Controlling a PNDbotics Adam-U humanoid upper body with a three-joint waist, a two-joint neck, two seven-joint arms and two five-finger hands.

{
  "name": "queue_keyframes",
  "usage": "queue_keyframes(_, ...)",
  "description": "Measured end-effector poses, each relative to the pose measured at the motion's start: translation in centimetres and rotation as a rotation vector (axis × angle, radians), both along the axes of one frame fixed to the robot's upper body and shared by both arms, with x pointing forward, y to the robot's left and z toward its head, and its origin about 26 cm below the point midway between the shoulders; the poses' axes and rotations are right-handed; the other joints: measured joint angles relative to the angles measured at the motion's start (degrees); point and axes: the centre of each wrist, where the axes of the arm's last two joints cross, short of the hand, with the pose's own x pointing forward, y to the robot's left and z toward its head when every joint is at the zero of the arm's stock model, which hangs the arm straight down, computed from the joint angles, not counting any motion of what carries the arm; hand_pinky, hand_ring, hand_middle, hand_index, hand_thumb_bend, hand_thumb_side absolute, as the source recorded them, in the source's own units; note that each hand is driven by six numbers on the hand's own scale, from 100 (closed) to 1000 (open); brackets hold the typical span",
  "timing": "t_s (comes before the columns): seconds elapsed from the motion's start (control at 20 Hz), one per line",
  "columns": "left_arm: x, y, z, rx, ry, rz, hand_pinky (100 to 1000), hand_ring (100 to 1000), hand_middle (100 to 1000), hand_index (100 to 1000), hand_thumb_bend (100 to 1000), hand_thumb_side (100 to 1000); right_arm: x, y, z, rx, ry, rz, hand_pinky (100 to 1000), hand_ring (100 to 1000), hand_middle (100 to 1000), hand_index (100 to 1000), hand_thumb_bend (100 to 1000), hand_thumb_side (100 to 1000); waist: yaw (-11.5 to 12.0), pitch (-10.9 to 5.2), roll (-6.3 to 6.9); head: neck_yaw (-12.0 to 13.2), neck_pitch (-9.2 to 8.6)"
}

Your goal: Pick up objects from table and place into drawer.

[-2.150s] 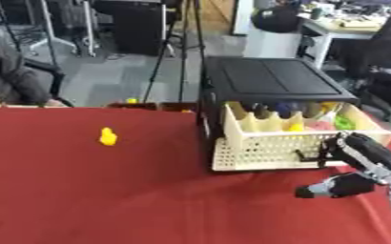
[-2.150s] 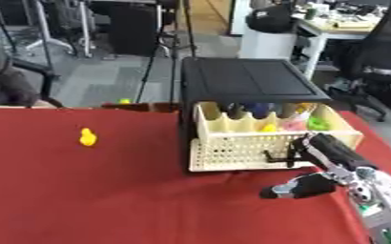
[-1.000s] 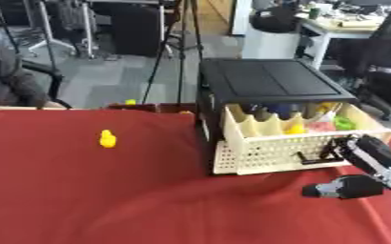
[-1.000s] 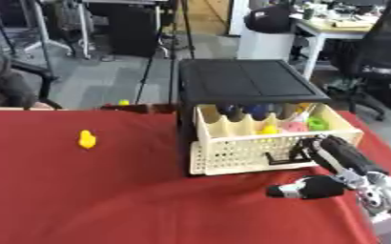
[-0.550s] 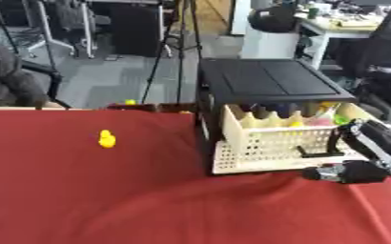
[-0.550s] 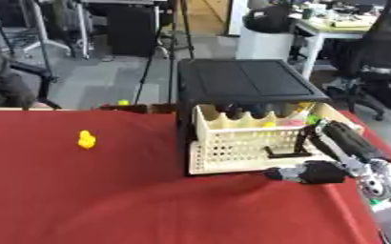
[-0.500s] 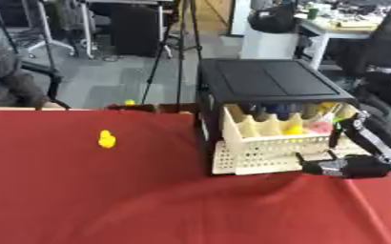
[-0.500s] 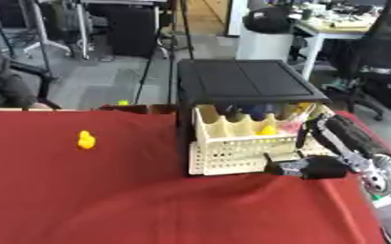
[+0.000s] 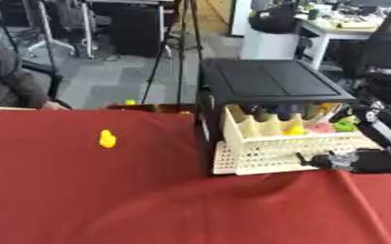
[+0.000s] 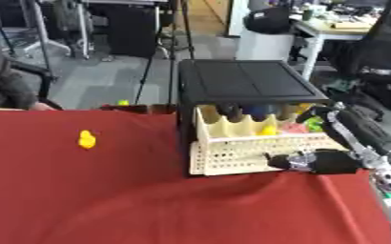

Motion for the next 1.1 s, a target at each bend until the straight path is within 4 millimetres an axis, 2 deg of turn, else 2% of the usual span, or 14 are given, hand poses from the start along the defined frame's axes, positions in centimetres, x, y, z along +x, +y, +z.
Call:
queue_keyframes(0.2,0.5,0.3,0.6,0.061,-0.007,-0.019,568,802,778,871,100,547,-1.0,-0.7,-0.8,0.036,0.008,-0.016,100,100,100,686,1000,803,-0.68,0.00,-0.06,0.44,0.00)
queue_keyframes(0.3,1.0,0.4,1.2,0.095,-0.016,-0.024,563,795,773,869,100,513,-1.3,-0.9,-1.0,0.055,0.005,-0.022,100,100,100,685,1000,806,-1.08,0.00,-0.10,0.63,0.00)
queue_keyframes(0.4,1.9,0.6,2.0,0.129,-0.031,-0.018,552,787,770,869,100,490,-1.4,-1.0,-1.1,0.072,-0.003,-0.024,100,100,100,685,1000,809,-1.48,-0.01,-0.14,0.92,0.00)
queue_keyframes(0.65,4.5,1.6,4.1,0.254,-0.033,0.038,537,785,779,881,106,518,-1.5,-0.9,-0.9,0.093,-0.020,-0.011,100,100,100,687,1000,808,-2.78,0.03,-0.12,1.67,-0.02)
queue_keyframes(0.75,5.6,2.0,4.8,0.309,-0.023,0.066,537,783,778,882,151,523,-1.4,-0.8,-0.8,0.095,-0.022,-0.002,100,100,100,687,1000,805,-3.54,0.35,-0.03,2.06,-0.05)
queue_keyframes(1.1,9.4,2.3,6.6,0.547,0.000,0.143,547,766,780,896,304,430,-1.0,0.2,0.1,0.089,-0.039,0.053,100,100,100,687,1000,800,-6.96,1.43,0.78,3.83,-0.55)
